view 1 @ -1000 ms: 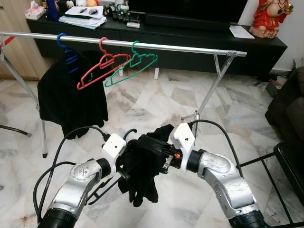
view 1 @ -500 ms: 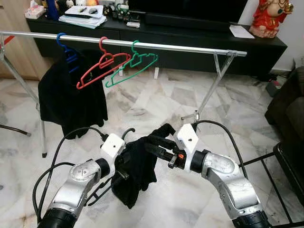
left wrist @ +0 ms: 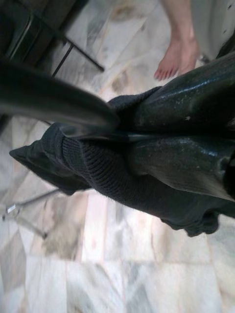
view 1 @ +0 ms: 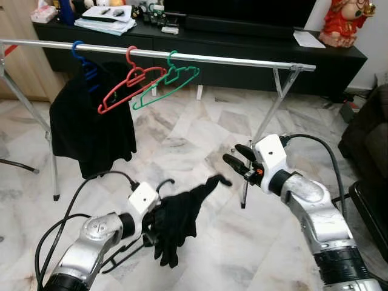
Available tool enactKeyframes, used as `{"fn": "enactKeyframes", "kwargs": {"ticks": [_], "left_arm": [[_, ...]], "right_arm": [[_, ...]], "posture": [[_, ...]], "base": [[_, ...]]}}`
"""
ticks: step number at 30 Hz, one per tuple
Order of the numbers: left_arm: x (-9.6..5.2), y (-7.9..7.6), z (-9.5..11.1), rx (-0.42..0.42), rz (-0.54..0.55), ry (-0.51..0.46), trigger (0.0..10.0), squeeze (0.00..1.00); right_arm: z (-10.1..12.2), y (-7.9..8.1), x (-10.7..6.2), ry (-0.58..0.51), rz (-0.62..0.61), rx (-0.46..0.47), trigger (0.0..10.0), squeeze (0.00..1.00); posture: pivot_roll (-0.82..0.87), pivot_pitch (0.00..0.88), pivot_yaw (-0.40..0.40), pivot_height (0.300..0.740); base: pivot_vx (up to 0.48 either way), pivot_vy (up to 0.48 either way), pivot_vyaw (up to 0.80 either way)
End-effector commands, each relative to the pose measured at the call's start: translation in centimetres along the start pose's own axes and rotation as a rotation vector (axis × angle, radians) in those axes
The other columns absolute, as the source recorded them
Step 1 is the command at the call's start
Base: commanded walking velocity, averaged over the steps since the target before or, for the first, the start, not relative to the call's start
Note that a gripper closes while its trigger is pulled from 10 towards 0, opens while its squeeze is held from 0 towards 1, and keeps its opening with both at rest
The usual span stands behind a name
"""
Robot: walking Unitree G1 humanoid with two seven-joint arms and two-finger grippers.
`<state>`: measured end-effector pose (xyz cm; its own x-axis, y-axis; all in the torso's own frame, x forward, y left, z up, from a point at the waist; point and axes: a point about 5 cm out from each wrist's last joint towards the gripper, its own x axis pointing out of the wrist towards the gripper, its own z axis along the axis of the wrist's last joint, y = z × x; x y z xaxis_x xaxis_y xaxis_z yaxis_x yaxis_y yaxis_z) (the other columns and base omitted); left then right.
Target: Hang hanger
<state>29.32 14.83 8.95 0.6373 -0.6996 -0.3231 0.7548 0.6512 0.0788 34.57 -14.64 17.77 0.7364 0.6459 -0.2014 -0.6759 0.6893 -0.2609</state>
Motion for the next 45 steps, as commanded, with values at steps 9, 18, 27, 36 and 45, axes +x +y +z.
{"fn": "enactKeyframes", "kwargs": {"ticks": [9, 18, 27, 36, 45], "left_arm": [[0.0, -0.6, 1.5, 0.108, -0.133, -0.002, 10.0, 0.0], [0.4, -1.3, 3.1, 0.188, -0.248, -0.014, 10.0, 0.0], [0.9, -1.9, 3.9, 0.231, -0.313, -0.014, 10.0, 0.0], [1.4, -2.8, 4.4, 0.253, -0.375, -0.009, 10.0, 0.0], [1.7, -3.1, 4.7, 0.263, -0.39, -0.013, 10.0, 0.0]], "right_arm": [[-3.4, 2.6, -1.2, 0.15, 0.485, -0.151, 10.0, 0.0], [-5.5, 2.6, -1.4, 0.244, 0.623, -0.2, 10.0, 0.0], [-5.7, 3.1, -0.2, 0.231, 0.682, -0.248, 10.0, 0.0], [-5.8, 2.8, 0.8, 0.235, 0.63, -0.354, 10.0, 0.0], [-5.8, 3.1, 1.1, 0.199, 0.665, -0.343, 10.0, 0.0]], "posture": [[-0.01, 0.164, -0.081, 0.74], [-0.01, 0.153, -0.088, 0.74], [0.01, 0.139, -0.096, 0.74], [0.01, 0.12, -0.108, 0.74], [0.01, 0.111, -0.112, 0.74]], "base": [[0.0, 0.0, 0.0], [0.0, 0.0, 0.0], [0.0, 0.0, 0.0], [0.0, 0.0, 0.0], [0.0, 0.0, 0.0]]}}
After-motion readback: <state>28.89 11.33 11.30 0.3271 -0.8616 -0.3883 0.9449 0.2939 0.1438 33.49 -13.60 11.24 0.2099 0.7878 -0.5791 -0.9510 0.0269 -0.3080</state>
